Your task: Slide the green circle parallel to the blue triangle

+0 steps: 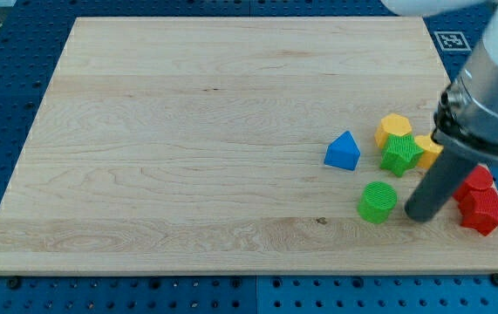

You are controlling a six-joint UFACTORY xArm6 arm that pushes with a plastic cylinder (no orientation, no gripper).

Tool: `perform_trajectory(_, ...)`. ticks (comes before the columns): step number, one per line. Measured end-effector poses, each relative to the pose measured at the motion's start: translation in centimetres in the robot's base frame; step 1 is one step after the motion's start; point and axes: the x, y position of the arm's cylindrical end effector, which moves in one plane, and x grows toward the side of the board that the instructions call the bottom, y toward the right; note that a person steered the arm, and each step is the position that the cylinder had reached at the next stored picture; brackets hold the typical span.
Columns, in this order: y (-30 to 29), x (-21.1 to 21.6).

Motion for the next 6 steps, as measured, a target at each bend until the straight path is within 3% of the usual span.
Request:
perform_trajectory(1,-4.1,-1.9)
perform_trajectory(2,-4.3,-0.6)
perform_trajectory(4,0.5,1.3)
perform_trajectory(5,0.2,4.5)
perform_trajectory(6,-4.2,4.0)
